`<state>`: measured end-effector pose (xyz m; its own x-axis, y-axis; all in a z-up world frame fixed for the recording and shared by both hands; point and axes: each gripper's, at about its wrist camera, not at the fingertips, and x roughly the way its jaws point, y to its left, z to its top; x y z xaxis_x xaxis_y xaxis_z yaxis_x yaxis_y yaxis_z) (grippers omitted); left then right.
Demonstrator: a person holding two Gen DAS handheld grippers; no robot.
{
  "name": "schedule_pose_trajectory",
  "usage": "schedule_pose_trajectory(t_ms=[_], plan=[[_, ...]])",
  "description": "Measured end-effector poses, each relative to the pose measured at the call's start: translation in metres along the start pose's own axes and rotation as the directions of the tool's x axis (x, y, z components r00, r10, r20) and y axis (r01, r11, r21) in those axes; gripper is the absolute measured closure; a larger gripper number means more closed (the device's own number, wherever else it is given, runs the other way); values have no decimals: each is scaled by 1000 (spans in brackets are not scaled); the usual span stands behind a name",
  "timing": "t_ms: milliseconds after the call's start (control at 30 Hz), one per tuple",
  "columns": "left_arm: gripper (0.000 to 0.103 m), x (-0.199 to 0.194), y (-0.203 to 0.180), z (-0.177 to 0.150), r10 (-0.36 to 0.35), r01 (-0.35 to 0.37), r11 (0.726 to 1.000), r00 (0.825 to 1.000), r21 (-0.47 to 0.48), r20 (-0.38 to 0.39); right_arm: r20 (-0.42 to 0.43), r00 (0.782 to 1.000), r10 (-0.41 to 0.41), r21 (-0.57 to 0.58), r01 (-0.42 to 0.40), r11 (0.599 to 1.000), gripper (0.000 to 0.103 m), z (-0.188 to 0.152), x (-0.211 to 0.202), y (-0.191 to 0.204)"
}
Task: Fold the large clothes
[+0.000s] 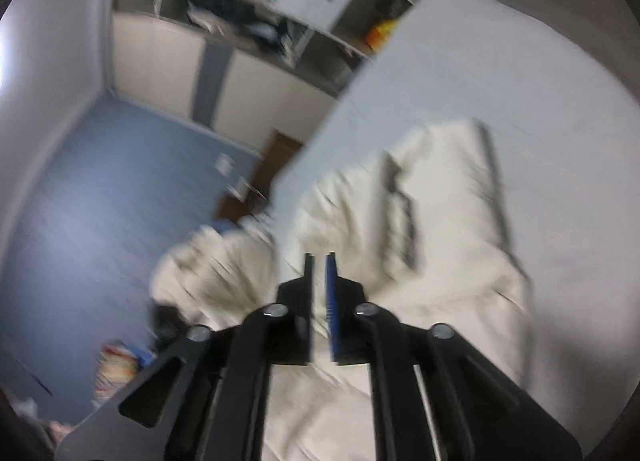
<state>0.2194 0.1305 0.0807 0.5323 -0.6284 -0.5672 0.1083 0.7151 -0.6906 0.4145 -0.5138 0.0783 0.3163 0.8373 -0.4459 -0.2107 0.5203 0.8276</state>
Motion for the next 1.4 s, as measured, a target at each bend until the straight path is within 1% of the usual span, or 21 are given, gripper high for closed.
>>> schedule_pose_trajectory(t_ms=[33,67,133,233,333,433,567,600,667,733,767,800,900,967,1000,1067,1100,1167,1233,1267,1400], plan=[[95,1,-3,-7,1,-1,1000,1000,11,-13,-25,999,-33,-2,33,999,36,-8,-5,-7],[95,1,-4,-11,5,-5,1000,1000,16,-20,-52,996,-71,-4,71,997,26,-19,-14,-15],[95,-3,-6,-26,15,-15,1000,1000,23,-26,-83,988,-128,-17,127,992,23,-38,-29,-28],[95,-10,-5,-38,24,-24,1000,1000,16,-15,-152,974,-167,19,172,985,23,-62,-43,-50],[95,-15,-3,-47,34,-34,999,999,9,-7,-250,956,-156,42,171,984,23,-85,-48,-62],[95,-16,-4,-53,47,-47,999,999,14,-3,-292,951,-105,91,137,986,23,-104,-45,-70],[95,-18,-6,-61,66,-66,997,998,29,4,-355,932,-76,116,125,985,23,-127,-34,-76],[95,-18,-6,-63,69,-69,997,998,29,4,-366,928,-75,117,125,985,24,-130,-29,-75],[95,-20,-6,-66,77,-77,997,997,31,1,-397,915,-68,106,119,987,31,-140,-24,-72],[95,-21,-5,-69,81,-80,996,997,31,-2,-427,901,-72,88,120,989,44,-146,-18,-68],[95,-21,-5,-70,80,-80,996,997,29,-6,-439,896,-72,79,118,990,46,-147,-17,-65],[95,-21,-5,-71,81,-81,996,997,28,-9,-442,893,-88,48,122,991,49,-150,-17,-59],[95,-20,-6,-75,81,-80,996,997,33,-18,-462,884,-72,28,95,995,67,-150,-15,-50],[95,-20,-5,-77,81,-80,996,997,37,-20,-485,872,-64,-1,72,997,72,-155,-13,-41],[95,-21,-5,-78,81,-80,996,997,36,-20,-496,867,-59,-15,59,998,77,-158,-11,-36],[95,-21,-3,-80,78,-78,996,997,32,-18,-518,853,-65,-62,38,997,79,-165,-6,-24],[95,-21,-2,-81,77,-76,997,997,30,-17,-519,853,-60,-71,27,997,82,-166,-3,-18],[95,-21,-1,-80,77,-77,997,997,26,-15,-505,862,-43,-91,-4,996,86,-167,-3,-11],[95,-22,-1,-79,79,-78,997,997,27,-12,-455,891,11,-80,-53,995,91,-161,-8,-5],[95,-22,-1,-77,78,-78,997,997,27,-6,-413,910,47,-70,-83,994,91,-155,-10,-2],[95,-25,4,-66,63,-63,998,998,3,22,-286,946,155,-67,-181,981,93,-128,-13,14]])
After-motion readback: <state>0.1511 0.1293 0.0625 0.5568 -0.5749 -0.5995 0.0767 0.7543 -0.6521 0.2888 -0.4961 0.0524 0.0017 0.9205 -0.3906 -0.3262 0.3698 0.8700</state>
